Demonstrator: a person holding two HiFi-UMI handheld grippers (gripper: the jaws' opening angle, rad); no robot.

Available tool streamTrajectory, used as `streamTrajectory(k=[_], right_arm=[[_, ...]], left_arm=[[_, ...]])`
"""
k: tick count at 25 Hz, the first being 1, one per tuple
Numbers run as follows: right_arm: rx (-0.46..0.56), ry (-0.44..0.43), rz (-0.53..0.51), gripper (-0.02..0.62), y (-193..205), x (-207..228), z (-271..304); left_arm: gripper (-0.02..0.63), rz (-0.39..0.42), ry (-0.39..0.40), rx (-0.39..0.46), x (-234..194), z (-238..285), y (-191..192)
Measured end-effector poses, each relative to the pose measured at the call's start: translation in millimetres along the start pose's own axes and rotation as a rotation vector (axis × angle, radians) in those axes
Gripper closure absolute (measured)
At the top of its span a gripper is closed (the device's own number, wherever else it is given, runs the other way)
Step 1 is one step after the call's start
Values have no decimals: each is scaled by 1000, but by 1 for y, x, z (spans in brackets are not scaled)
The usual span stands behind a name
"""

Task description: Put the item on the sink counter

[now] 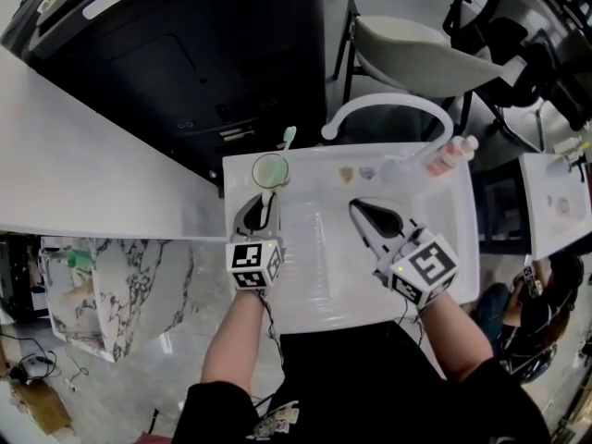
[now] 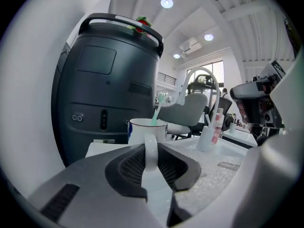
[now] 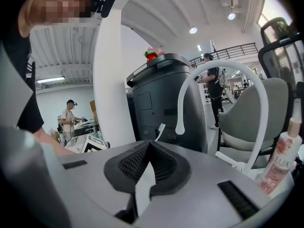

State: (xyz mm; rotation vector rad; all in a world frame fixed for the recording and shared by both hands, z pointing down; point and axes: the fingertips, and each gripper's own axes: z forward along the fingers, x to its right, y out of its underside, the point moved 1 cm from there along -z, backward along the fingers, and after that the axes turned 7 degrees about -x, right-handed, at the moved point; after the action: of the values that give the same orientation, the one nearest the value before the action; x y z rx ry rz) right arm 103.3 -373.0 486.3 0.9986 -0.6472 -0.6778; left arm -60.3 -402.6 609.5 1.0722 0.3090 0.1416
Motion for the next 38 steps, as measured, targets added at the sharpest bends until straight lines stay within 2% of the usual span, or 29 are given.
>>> streamTrajectory(k=[16, 25, 38], right_arm=[[-26, 51, 22, 597, 13, 16, -8], [-33, 47, 5, 597, 12, 14, -2], [-30, 13, 18, 597, 12, 7, 10]], left_arm=[[545, -11, -2, -31, -14, 25, 17], [545, -7, -6, -36, -20, 29, 24], [545, 52, -15, -57, -18, 31, 35]])
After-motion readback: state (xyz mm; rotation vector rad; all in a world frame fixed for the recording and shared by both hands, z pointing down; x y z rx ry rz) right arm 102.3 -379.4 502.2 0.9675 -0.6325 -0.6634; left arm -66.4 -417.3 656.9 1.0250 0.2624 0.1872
